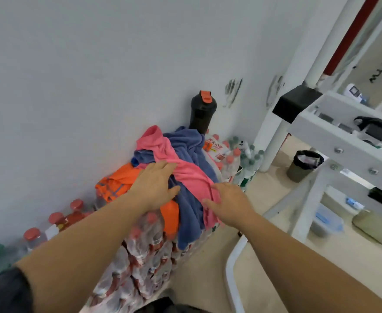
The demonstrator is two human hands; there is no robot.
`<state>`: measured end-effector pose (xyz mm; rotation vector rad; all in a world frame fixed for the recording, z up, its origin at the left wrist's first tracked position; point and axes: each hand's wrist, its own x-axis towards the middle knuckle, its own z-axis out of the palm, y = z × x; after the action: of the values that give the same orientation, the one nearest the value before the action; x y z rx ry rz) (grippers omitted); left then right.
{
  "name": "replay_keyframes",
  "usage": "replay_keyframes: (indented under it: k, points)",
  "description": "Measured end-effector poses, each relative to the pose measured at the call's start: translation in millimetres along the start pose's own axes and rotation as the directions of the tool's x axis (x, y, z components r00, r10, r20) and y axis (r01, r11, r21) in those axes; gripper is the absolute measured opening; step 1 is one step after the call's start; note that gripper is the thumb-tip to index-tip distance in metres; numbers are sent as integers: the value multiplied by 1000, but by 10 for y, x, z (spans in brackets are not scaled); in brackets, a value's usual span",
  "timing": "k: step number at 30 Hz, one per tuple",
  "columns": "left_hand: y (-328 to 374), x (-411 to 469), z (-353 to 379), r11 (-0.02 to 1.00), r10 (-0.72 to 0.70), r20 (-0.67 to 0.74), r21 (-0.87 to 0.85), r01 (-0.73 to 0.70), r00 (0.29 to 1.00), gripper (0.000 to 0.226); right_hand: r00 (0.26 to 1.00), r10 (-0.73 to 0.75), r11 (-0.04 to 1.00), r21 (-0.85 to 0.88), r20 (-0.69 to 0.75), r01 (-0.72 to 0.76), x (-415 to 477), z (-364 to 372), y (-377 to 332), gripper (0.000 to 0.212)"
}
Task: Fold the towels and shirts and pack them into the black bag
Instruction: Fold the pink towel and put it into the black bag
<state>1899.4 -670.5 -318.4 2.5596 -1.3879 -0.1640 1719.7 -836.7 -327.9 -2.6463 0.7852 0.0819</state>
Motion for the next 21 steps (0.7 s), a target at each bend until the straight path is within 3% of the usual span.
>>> replay_keyframes:
  k: [4, 10, 13, 15, 18, 21]
  points:
    - [-150, 561, 54, 995, 65, 17, -79, -63, 998, 67, 997, 73, 997, 14, 3, -73, 434, 36, -2, 37]
    - [-301, 997, 193, 995, 98, 112, -13, -97, 989, 37, 995, 103, 991, -89, -8, -103, 750, 210, 111, 33]
    - [-354, 1053, 284, 991, 135, 61, -16, -134, 989, 46, 994, 103, 990, -95, -22, -104, 844, 249, 183, 29]
    - [-334, 1012, 251, 990, 128, 6, -55, -128, 992, 32, 996, 75, 993, -93, -41, -78, 893, 251, 221, 26]
    - [-226, 823, 65, 988, 100, -39, -118, -104, 994, 12, 997, 9, 1000, -19, -72, -10, 935, 224, 270, 18]
    - [-125, 548, -131, 987, 27, -103, -157, -43, 994, 10, 987, -77, 977, 188, -139, 102, 969, 151, 379, 9]
